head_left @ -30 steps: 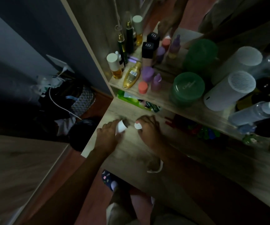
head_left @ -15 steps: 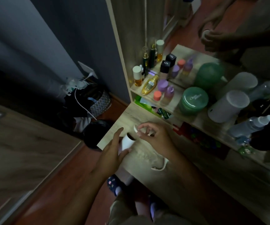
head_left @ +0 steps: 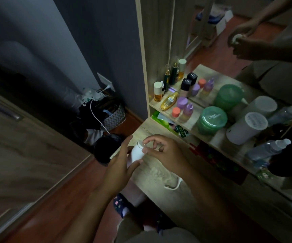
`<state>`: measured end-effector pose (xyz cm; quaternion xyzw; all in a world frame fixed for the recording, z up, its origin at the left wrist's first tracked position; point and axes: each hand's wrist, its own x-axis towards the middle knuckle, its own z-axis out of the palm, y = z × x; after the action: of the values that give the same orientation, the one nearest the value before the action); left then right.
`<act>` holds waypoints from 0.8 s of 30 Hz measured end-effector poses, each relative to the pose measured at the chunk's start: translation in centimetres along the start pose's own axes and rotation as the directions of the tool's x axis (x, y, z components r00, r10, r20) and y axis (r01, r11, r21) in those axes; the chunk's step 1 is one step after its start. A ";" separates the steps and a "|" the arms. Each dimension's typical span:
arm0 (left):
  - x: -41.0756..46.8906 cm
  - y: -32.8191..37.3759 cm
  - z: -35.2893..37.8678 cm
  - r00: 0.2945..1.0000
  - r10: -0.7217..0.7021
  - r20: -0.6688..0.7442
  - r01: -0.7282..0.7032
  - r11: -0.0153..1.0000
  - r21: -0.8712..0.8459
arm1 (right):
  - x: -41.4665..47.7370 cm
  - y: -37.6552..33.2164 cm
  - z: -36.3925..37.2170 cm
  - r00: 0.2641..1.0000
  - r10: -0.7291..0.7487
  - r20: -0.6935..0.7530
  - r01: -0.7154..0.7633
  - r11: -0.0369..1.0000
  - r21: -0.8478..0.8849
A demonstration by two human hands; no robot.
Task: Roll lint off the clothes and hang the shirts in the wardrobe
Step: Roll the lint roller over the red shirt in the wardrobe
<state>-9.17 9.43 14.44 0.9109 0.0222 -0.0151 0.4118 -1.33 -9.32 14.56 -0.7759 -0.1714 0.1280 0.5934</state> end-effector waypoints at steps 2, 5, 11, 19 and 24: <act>0.0 0.3 0.0 1.000 0.000 -0.008 0.000 1.000 0.002 | 0.0 -0.2 -0.3 1.000 -0.005 0.001 0.005 1.000 -0.016; -0.1 1.0 -0.1 1.000 0.002 0.006 -0.002 1.000 -0.006 | -0.2 -0.3 -0.7 1.000 0.016 0.001 -0.016 1.000 -0.011; -0.1 1.6 -0.1 1.000 0.004 0.023 -0.004 1.000 -0.004 | -0.6 -0.4 -0.9 0.998 0.057 -0.022 -0.055 0.996 0.068; 0.3 2.0 -0.2 1.000 0.010 0.016 -0.010 1.000 -0.004 | -0.5 0.1 -0.7 0.997 0.072 -0.015 -0.070 0.990 0.121; 0.8 2.0 0.0 1.000 0.013 -0.010 -0.013 1.000 -0.016 | -0.6 0.7 -0.4 0.998 0.066 -0.016 -0.064 0.991 0.121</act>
<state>-8.26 8.11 15.90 0.9078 0.0186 -0.0078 0.4190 -1.63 -10.08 14.01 -0.7451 -0.1320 0.1496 0.6364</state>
